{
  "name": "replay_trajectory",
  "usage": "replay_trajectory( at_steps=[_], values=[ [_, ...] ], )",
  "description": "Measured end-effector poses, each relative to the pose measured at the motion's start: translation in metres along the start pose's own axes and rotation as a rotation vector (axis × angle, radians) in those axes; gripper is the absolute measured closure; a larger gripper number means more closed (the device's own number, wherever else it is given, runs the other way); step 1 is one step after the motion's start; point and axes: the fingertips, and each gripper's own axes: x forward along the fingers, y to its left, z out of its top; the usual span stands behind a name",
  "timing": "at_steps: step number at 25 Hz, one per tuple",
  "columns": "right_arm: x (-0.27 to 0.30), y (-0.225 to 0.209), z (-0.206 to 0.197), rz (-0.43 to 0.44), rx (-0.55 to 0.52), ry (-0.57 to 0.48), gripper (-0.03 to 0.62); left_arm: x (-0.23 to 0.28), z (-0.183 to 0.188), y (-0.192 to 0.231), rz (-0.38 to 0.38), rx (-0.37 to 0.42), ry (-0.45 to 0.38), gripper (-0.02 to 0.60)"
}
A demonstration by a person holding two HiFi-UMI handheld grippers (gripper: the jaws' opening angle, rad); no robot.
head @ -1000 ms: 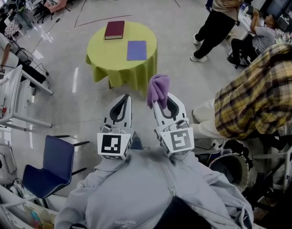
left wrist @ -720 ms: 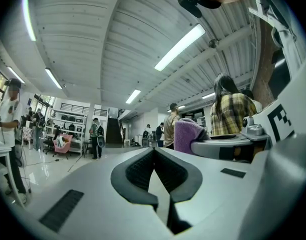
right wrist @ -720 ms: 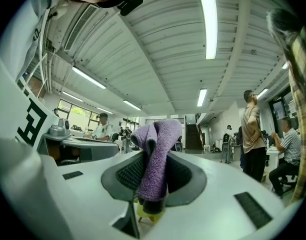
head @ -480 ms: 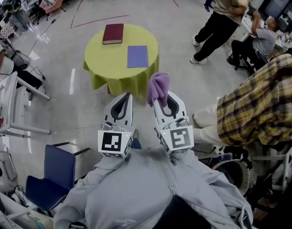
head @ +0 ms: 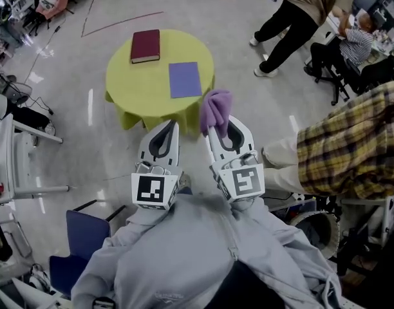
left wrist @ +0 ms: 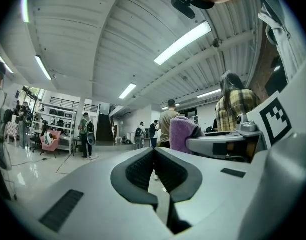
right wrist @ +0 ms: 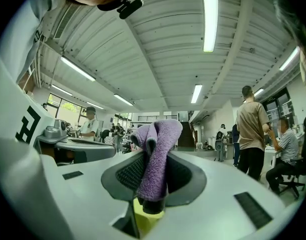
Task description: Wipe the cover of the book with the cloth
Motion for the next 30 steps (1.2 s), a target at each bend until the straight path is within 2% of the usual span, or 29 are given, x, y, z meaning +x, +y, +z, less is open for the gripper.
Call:
replay_trajectory(
  at_steps=[11, 19, 30],
  values=[
    [0.046, -0.007, -0.011, -0.064, 0.006, 0.01, 0.487, 0.036, -0.011, 0.038, -0.052, -0.007, 0.006, 0.563],
    [0.056, -0.009, -0.009, -0.07, 0.015, -0.001, 0.487, 0.044, -0.011, 0.046, -0.068, -0.013, 0.003, 0.563],
    [0.069, -0.009, -0.006, -0.035, -0.004, -0.006, 0.487, 0.058, -0.014, 0.051, -0.084, -0.012, 0.005, 0.563]
  ],
)
